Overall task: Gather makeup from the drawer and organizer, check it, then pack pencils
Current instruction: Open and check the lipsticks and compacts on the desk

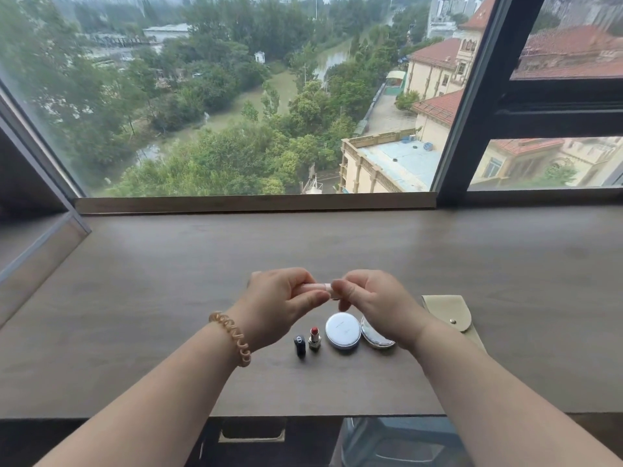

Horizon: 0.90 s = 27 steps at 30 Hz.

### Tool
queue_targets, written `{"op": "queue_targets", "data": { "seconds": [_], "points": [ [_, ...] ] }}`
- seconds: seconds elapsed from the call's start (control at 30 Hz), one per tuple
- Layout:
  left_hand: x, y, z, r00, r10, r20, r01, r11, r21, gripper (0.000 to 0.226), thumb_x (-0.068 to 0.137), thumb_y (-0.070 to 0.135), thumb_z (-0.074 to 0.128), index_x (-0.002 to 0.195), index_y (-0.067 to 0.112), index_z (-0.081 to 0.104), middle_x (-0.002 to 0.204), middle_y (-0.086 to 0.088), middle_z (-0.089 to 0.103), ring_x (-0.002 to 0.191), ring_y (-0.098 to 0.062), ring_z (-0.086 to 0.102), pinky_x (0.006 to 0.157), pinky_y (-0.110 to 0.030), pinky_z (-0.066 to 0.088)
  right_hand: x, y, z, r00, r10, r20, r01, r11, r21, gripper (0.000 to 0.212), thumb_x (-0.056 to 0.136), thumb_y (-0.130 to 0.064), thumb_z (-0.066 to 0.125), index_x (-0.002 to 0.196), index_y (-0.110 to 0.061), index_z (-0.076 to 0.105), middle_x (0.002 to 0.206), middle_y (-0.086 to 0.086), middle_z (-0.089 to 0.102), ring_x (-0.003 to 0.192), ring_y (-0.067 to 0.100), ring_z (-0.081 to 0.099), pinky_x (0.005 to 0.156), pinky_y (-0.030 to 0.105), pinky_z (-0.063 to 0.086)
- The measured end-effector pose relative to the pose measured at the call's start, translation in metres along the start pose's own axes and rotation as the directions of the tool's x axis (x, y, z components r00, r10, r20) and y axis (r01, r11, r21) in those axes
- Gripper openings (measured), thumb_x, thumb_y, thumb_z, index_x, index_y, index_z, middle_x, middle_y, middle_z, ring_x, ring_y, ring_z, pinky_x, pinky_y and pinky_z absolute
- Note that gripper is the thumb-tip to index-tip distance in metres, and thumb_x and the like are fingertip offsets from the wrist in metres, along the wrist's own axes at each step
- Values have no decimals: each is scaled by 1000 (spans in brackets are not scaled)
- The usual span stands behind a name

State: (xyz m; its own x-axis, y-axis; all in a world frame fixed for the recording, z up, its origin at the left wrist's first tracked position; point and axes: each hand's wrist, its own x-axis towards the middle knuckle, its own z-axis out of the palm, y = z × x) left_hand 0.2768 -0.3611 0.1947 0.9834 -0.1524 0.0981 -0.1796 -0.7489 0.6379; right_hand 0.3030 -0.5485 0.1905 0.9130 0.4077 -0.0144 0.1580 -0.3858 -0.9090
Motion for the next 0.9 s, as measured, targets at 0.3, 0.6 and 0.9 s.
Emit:
{"op": "queue_targets", "data": {
  "seconds": [0.3, 0.6, 0.9],
  "points": [
    [-1, 6, 11, 999, -20, -38, 23, 997, 80, 26, 86, 51, 55, 80, 27, 61, 59, 15, 55, 63, 0, 51, 85, -32, 36, 13, 16, -9, 991, -1, 132, 20, 990, -142, 19, 84, -47, 56, 79, -34, 68, 78, -11, 70, 88, 13, 63, 88, 46, 49],
    [-2, -12, 28, 953, -303, 20, 299, 927, -225, 38, 87, 49, 55, 77, 14, 67, 53, 11, 41, 47, -3, 38, 50, -22, 32, 30, 30, -2, 961, -245, 127, 273, 776, -568, 22, 83, -37, 65, 105, -34, 63, 95, -15, 62, 109, 9, 50, 113, 41, 2],
    [1, -71, 38, 857, -513, 57, 450, 689, -568, 25, 93, 32, 53, 90, 12, 67, 67, 8, 58, 67, -9, 50, 66, -18, 40, 54, 80, 7, 980, -181, -79, 84, 744, -663, 8, 84, -23, 64, 87, -31, 64, 88, -15, 68, 108, 13, 58, 113, 45, 4]
  ]
}}
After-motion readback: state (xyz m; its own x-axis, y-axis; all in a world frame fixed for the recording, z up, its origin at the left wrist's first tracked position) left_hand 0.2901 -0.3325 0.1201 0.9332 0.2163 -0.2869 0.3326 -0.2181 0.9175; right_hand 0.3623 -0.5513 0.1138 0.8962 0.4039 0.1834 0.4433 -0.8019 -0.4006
